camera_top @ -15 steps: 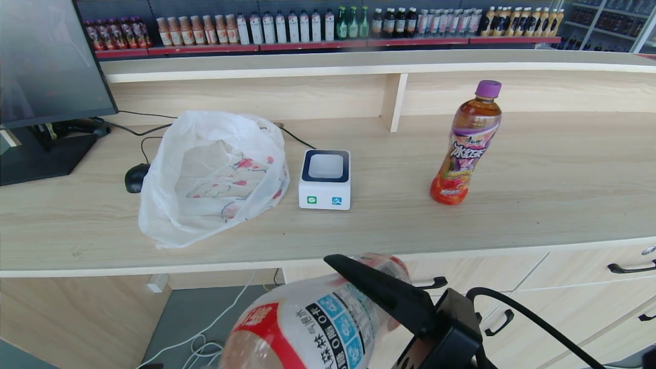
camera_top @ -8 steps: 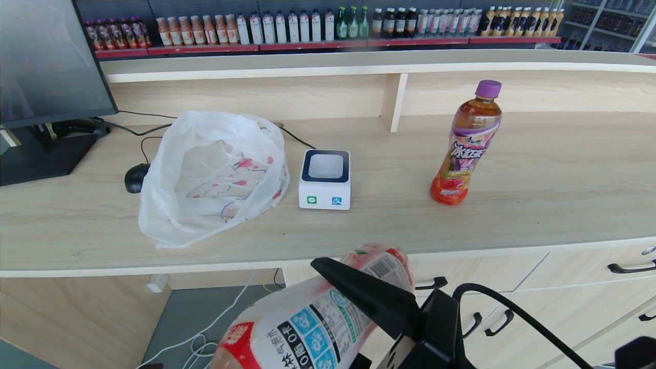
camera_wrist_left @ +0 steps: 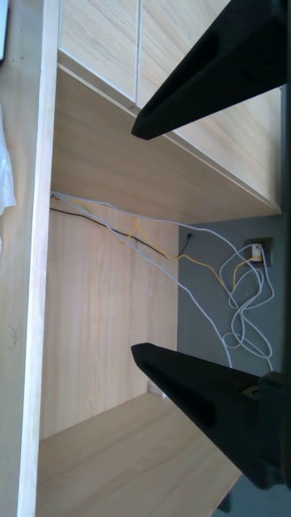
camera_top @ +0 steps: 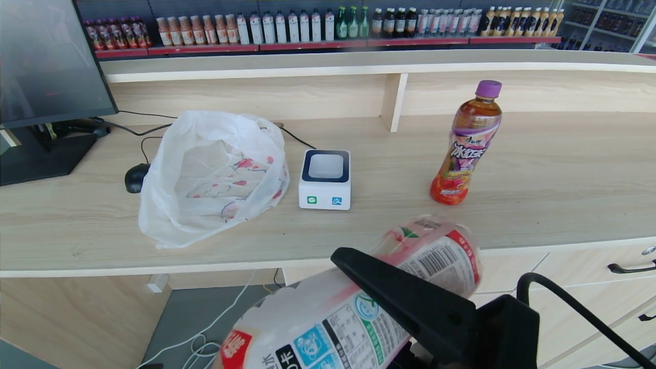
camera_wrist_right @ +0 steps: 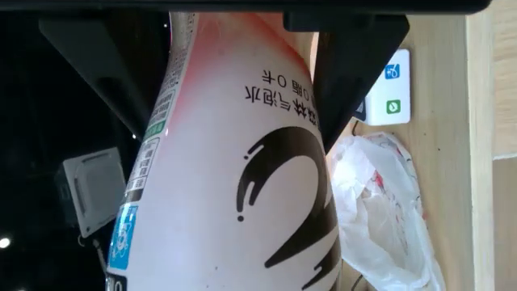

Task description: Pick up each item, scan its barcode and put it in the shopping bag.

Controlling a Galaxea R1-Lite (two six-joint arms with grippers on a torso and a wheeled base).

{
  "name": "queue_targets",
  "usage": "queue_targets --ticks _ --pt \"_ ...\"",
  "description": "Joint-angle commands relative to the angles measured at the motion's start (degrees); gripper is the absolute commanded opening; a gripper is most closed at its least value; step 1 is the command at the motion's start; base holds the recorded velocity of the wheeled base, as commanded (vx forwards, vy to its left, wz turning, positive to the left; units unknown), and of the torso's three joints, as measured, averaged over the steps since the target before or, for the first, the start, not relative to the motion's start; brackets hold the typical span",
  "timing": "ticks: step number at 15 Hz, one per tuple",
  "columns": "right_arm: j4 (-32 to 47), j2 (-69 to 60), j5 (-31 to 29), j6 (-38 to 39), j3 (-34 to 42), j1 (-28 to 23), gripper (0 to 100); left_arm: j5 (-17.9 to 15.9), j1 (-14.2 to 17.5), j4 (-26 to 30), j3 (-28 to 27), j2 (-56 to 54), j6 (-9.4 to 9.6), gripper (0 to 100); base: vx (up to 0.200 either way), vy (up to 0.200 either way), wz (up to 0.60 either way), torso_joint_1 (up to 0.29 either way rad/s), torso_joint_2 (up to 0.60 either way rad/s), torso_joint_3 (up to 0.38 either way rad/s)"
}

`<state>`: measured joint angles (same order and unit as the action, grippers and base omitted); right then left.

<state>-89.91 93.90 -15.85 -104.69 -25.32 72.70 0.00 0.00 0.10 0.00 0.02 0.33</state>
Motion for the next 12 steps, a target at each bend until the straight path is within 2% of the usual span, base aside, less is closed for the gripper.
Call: queue_targets --ticks 1,12 --pt "-0.09 -2.41 -0.15 -2.80 -0.43 1.48 0 0.00 0.00 -0.01 0.00 0.06 0.02 100 0.000 0.000 0.00 0.000 0.00 0.000" --pt "-0.09 -1.53 -0.15 -3.15 -0.08 1.56 0 0.00 0.00 -0.01 0.00 0.06 0.02 100 0.000 0.000 0.00 0.000 0.00 0.000"
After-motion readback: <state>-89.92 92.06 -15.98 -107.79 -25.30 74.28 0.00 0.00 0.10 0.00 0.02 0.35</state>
